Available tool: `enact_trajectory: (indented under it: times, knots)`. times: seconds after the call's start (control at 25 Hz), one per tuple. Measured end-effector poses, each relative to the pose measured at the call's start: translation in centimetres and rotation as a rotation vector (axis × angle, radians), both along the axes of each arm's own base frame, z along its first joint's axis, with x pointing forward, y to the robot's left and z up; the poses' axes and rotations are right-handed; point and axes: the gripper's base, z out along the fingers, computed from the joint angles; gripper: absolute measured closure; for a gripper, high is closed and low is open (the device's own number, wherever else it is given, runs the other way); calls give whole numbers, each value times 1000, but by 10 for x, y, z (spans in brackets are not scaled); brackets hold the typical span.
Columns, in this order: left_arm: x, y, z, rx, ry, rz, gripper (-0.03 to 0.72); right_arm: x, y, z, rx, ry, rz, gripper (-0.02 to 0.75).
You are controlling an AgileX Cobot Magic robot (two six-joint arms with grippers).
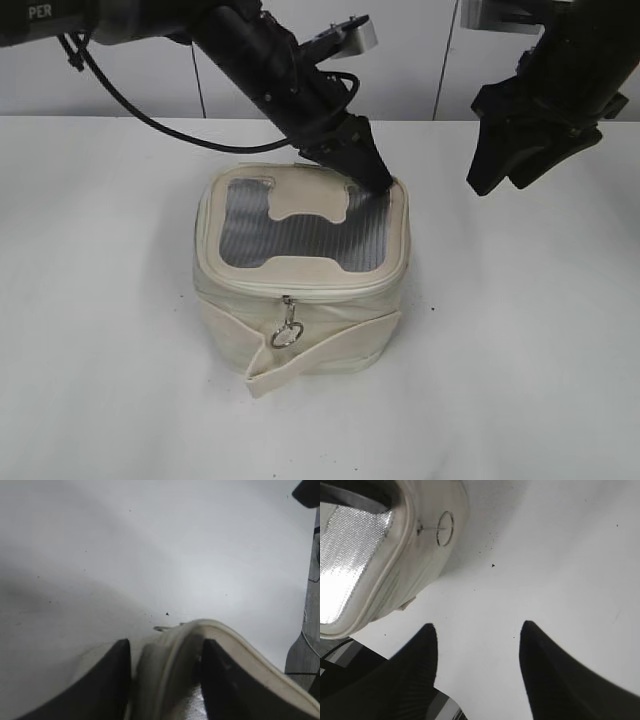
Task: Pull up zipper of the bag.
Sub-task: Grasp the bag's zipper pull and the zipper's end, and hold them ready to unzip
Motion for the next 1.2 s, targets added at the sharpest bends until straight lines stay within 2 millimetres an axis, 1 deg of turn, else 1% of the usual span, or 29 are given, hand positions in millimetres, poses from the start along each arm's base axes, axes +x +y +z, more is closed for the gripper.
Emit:
enact_trajectory:
  times: [0.08,0.2,0.24,0.4,0.52,0.6,0.72,0.84,1.04,1.2]
  knots:
    - [0,-1,-2,-2,13,-2,409,0,0,0,0,-1,0,321]
    - [0,0,-3,2,13,-3,578,0,0,1,1,-3,0,321]
    - [0,0,-3,2,14,-3,594,0,0,1,1,-3,0,321]
    - [0,0,-2,7,9,-3,594,-1,0,2,6,-6,13,321]
    - [-2,2,4,22,-14,-10,594,-2,0,0,8,-1,16,321]
    - [-3,4,9,36,-28,-19,594,-5,0,-5,8,5,25,321]
    - [-4,5,11,45,-29,-12,595,-10,0,-17,27,-9,37,321]
    - [-4,5,12,51,-28,-6,595,-22,-1,-32,62,-48,77,321]
    - [-4,6,14,56,-36,-5,595,-42,-2,-48,154,-226,129,321]
    - [-5,6,15,57,-37,-5,595,-55,-3,-69,191,-274,179,321]
